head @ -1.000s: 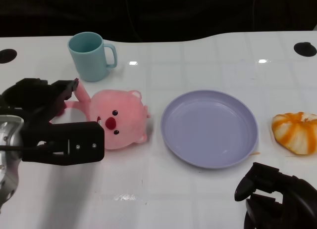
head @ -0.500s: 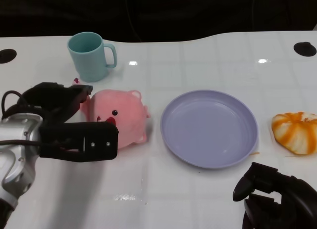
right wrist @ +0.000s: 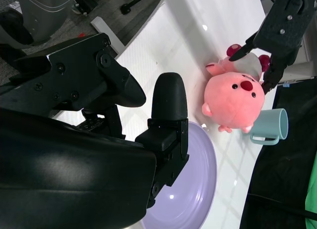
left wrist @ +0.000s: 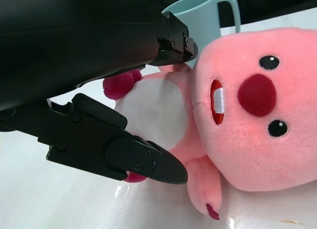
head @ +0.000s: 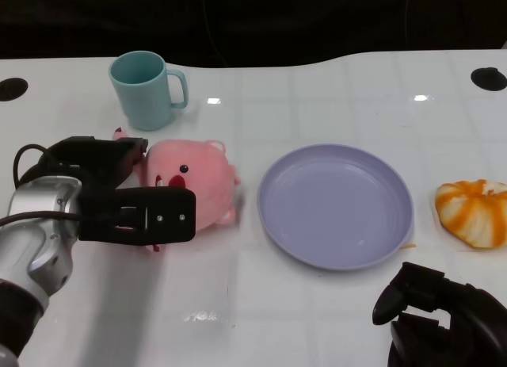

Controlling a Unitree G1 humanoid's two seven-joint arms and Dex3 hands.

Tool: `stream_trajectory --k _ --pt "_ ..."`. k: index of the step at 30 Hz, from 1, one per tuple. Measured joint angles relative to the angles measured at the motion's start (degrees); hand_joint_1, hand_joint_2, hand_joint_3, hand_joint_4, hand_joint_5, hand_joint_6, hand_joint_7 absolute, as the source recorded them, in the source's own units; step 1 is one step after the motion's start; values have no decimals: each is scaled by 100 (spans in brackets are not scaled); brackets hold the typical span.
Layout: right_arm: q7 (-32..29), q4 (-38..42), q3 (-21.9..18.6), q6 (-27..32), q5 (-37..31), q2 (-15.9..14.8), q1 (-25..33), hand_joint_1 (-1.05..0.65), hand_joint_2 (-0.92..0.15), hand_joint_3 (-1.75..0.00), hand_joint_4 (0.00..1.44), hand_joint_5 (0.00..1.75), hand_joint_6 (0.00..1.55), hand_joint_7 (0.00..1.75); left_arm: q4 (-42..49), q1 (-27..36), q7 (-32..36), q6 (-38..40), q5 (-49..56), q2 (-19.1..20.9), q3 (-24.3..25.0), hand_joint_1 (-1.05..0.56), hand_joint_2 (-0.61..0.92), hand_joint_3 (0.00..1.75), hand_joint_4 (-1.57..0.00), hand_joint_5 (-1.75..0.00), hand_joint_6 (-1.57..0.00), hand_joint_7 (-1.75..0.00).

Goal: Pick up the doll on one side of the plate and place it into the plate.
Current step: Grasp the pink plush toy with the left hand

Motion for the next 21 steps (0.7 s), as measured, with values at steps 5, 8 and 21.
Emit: stream_trajectory --k 5,8,21 --pt "3 -14 -3 0 5 0 36 -11 -65 -118 66 175 52 157 826 -250 294 -217 -97 -145 -84 -58 86 0 -11 -9 -14 -1" --pt "3 -38 -2 1 6 -1 56 -11 -65 -118 66 175 52 157 1400 -464 501 -419 -180 -228 -155 -59 87 0 -12 -9 -15 -1" --pt "-3 -148 -2 18 10 -2 113 -10 -64 -120 67 175 53 157 3059 -998 1370 -983 -432 -594 -347 -43 88 1 -29 -9 -33 -3"
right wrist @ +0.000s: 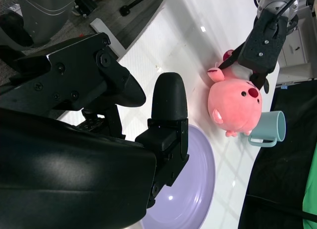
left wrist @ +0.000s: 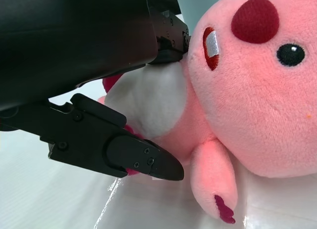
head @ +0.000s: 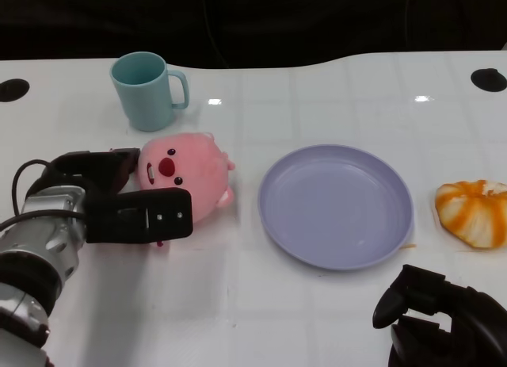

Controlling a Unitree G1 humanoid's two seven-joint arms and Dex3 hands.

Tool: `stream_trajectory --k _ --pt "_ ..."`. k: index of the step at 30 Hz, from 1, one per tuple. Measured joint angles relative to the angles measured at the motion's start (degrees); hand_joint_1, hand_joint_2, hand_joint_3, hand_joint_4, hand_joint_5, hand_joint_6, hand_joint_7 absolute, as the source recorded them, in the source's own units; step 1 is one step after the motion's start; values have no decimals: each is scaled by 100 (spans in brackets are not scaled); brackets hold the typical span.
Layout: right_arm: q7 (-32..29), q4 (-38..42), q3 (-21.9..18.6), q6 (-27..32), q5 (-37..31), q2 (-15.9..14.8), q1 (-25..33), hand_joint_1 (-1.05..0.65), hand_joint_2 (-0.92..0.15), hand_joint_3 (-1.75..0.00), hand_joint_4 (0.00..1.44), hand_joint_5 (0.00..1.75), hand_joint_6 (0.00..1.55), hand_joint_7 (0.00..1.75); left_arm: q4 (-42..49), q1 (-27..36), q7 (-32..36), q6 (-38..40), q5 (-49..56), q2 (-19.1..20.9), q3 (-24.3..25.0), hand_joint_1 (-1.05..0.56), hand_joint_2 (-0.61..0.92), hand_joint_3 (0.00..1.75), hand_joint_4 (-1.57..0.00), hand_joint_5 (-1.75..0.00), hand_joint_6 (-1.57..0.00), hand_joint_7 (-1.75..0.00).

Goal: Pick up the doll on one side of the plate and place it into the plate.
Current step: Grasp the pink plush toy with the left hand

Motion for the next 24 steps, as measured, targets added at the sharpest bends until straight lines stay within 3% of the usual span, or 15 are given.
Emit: stream_trajectory --k 1,2,5,7,10,11,12,13,14,15,16,17,19,22,24 --pt "-1 0 0 0 0 0 1 -10 -64 -120 67 175 53 157 54 -15 48 -14 -9 -8 -21 -43 88 1 -30 -8 -33 -3" --pt "-3 -4 0 1 -1 0 3 -10 -64 -120 67 175 53 157 119 -21 163 -59 -61 -26 0 -27 90 4 -59 -56 -58 -6" --pt "-10 -45 -1 7 0 0 23 -10 -64 -120 67 175 53 157 322 -14 642 -241 -254 -105 101 -20 92 10 -72 -126 -100 -11" --pt "-10 -59 -2 7 1 0 27 -11 -64 -120 67 175 53 157 408 -15 851 -332 -277 -126 85 -21 92 8 -74 -149 -119 -14" --pt "-10 -60 -6 7 2 0 34 -10 -64 -120 67 175 52 156 521 -42 1006 -395 -278 -145 38 -24 92 8 -72 -157 -131 -17" --pt "-10 -60 -6 7 3 0 35 -10 -64 -120 66 175 52 156 555 -60 1015 -387 -277 -153 16 -23 92 10 -72 -163 -131 -23" --pt "-10 -60 -6 7 4 0 36 -11 -64 -120 66 175 52 156 577 -72 1064 -377 -269 -155 -29 -24 92 15 -71 -170 -106 -74" --pt "-11 -60 -6 7 6 1 35 -11 -64 -120 66 175 52 156 591 -71 1140 -374 -259 -157 -66 -24 92 17 -71 -172 -89 -107" --pt "-11 -60 -6 7 9 1 36 -11 -64 -120 66 175 52 156 604 -70 1228 -379 -241 -159 -104 -27 92 26 -70 -174 -70 -136" --pt "-11 -59 -6 7 13 2 35 -11 -64 -120 66 175 52 156 610 -68 1313 -394 -228 -159 -149 -28 92 29 -68 -174 -63 -144" --pt "-11 -59 -6 7 14 2 34 -11 -64 -120 66 175 52 156 614 -66 1363 -406 -224 -160 -173 -29 92 30 -67 -174 -60 -145" --pt "-10 -55 -6 6 15 3 29 -11 -64 -120 67 175 52 156 619 -63 1388 -409 -224 -161 -195 -29 92 31 -66 -167 -66 -113" --pt "-10 -41 -4 5 13 3 7 -11 -64 -120 67 175 52 156 644 -63 1410 -410 -228 -160 -218 -29 92 30 -65 -163 -73 -93" --pt "-19 -32 3 5 1 6 -24 -11 -64 -120 67 175 53 156 653 -63 1418 -413 -235 -158 -222 -28 92 26 -63 -166 -72 -95" --pt "-45 -32 5 5 -2 31 -24 -11 -64 -120 67 175 53 156 652 -63 1418 -415 -240 -151 -224 -28 92 27 -67 -146 -82 -54"
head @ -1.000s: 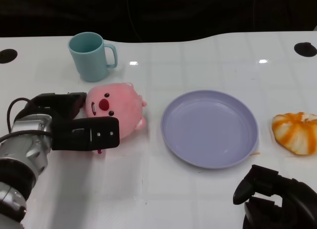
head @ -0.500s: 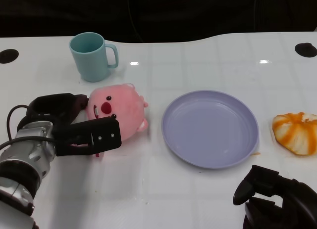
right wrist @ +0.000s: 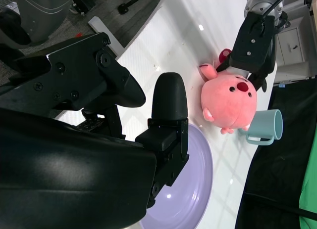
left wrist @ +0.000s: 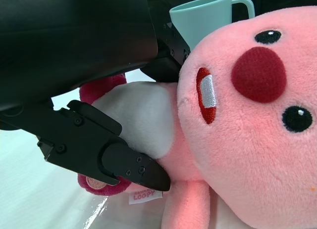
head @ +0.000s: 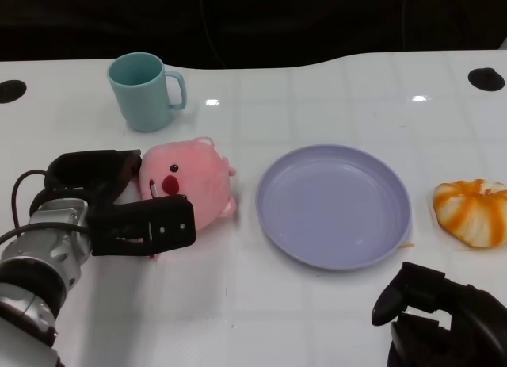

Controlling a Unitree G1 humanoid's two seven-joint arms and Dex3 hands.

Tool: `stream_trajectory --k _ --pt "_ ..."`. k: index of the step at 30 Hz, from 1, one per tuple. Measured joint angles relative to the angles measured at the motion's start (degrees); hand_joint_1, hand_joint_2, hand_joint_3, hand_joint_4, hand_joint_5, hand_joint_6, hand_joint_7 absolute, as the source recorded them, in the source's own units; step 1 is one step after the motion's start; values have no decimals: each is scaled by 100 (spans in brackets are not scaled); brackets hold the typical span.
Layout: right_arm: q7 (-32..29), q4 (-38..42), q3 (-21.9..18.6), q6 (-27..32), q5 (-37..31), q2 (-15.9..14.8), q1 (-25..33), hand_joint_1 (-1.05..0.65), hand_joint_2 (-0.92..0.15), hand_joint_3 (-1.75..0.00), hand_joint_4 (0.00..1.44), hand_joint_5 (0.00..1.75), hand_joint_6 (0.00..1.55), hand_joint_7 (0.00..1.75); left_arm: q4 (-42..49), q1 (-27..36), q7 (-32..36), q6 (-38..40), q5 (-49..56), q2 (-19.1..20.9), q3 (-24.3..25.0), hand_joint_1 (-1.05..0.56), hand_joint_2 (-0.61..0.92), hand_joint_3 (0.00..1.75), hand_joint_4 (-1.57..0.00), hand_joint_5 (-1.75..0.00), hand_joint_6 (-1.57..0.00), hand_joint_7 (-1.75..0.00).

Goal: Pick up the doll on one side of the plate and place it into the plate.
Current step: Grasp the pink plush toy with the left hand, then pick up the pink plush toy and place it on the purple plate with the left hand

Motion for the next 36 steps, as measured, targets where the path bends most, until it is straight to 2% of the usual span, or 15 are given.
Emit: stream_trajectory --k 1,2,3,4,6,9,17,26,27,28,30,36 --pt "-20 0 2 0 0 18 1 -11 -65 -120 67 175 53 156 -2 1 0 -2 -1 4 0 -28 92 27 -69 -145 -87 -41" --pt "-28 0 1 0 0 34 3 -11 -65 -120 67 175 53 156 -5 7 3 -11 -1 10 0 -27 92 26 -67 -159 -80 -81" --pt "-28 0 1 0 2 38 7 -11 -65 -119 67 175 53 156 -13 14 9 -26 -1 19 0 -27 92 26 -68 -168 -63 -131" --pt "-28 -1 1 0 3 39 11 -11 -65 -119 66 175 53 156 -25 24 27 -48 -1 30 0 -27 92 26 -68 -171 -56 -147" --pt "-31 -7 -4 2 15 43 22 -11 -66 -119 66 175 52 156 -47 55 94 -122 0 61 0 -27 92 25 -68 -174 -58 -148" --pt "-37 -43 -13 44 62 49 29 -10 -66 -119 67 175 52 158 -68 98 258 -287 0 123 2 -24 92 21 -72 -175 -54 -170" --pt "-36 -29 -89 72 77 51 -13 -9 -67 -118 66 175 51 158 -71 232 789 -611 -49 168 89 -18 89 16 -83 -175 -61 -175" --pt "-3 8 -182 67 67 48 -15 -10 -68 -115 65 175 51 157 -452 509 819 -874 -297 356 396 -12 87 27 -85 -175 -66 -175" --pt "10 11 -194 64 67 46 -12 -10 -68 -115 65 175 51 157 -531 572 819 -938 -332 385 453 -12 80 41 -85 -175 -67 -175" --pt "26 14 -200 55 66 44 -7 -9 -69 -115 65 175 51 156 -603 633 819 -996 -419 396 535 -12 68 68 -87 -175 -69 -175" --pt "41 14 -198 40 60 44 3 -9 -68 -115 66 175 51 156 -805 766 811 -1102 -565 432 693 -11 59 89 -88 -175 -71 -175" --pt "64 14 -193 29 43 44 44 -9 -68 -114 65 175 51 156 -1554 1058 536 -1142 -904 498 1056 -10 52 111 -90 -175 -76 -175"
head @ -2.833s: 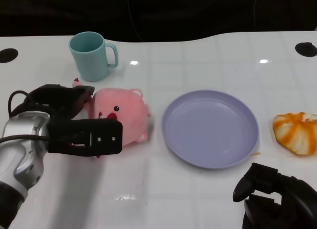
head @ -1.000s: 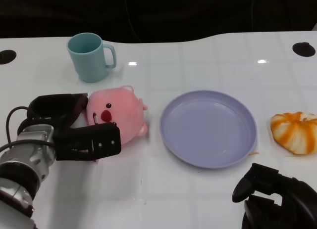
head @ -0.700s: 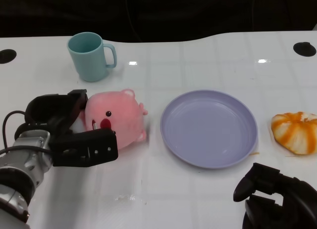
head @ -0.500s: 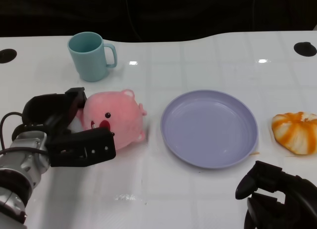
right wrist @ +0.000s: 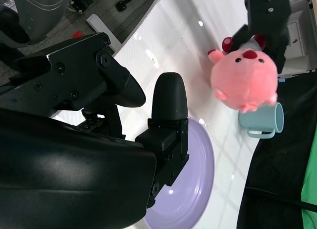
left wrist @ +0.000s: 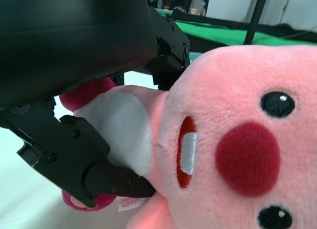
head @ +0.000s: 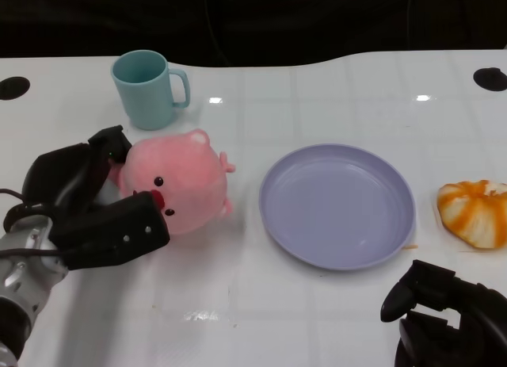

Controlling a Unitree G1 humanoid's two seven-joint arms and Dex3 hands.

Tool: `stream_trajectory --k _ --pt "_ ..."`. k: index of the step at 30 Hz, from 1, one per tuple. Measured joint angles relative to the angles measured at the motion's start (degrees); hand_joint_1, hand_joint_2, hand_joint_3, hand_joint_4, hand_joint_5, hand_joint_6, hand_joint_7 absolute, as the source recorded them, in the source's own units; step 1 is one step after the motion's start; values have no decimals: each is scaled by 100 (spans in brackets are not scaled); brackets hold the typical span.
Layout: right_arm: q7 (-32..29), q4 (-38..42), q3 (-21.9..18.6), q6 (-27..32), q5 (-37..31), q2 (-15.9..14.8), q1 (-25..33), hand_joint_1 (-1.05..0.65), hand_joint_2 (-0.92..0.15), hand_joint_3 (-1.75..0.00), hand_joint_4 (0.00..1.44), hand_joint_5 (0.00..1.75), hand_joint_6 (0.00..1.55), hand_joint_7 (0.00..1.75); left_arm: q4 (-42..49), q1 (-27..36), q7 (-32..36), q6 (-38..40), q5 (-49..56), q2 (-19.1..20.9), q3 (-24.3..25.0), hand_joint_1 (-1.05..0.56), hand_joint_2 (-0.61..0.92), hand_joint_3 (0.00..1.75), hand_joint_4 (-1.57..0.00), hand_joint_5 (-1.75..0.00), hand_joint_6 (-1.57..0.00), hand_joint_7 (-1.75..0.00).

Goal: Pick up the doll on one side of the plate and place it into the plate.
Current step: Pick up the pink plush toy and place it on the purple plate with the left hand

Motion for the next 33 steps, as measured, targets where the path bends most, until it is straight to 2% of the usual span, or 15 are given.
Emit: stream_trajectory --k 4,8,14,21,25,28,31,33 --pt "6 -2 0 1 11 2 9 -8 -69 -114 63 175 50 156 -524 103 -202 123 -27 -2 97 -12 50 113 -89 -175 -75 -175" --pt "2 -41 13 23 10 2 9 -8 -69 -114 63 175 50 157 -1033 129 -420 430 -19 -5 132 -12 49 107 -89 -175 -73 -175" --pt "38 -46 43 23 21 1 10 -9 -69 -115 66 175 51 157 -1490 135 -631 676 -28 -136 161 -9 46 107 -91 -175 -76 -175" --pt "71 -46 44 23 19 -7 30 -9 -68 -116 66 175 51 157 -1578 124 -695 719 20 -460 102 -14 44 113 -90 -175 -75 -175" --pt "71 -46 42 35 26 -6 33 -8 -68 -117 65 175 51 158 -1572 49 -696 665 62 -653 2 -15 43 123 -92 -175 -78 -175" --pt "76 -46 41 41 32 -6 39 -8 -68 -117 65 175 51 158 -1557 -57 -702 659 87 -808 -66 -16 43 124 -92 -175 -77 -175" --pt "86 -47 42 41 30 -8 44 -8 -68 -117 65 175 50 158 -1492 -209 -702 657 184 -965 -137 -16 42 117 -92 -175 -77 -175" --pt "84 -52 44 42 27 -8 48 -10 -67 -117 65 175 50 158 -1420 -325 -704 668 226 -1079 -210 -17 39 121 -95 -175 -79 -175"
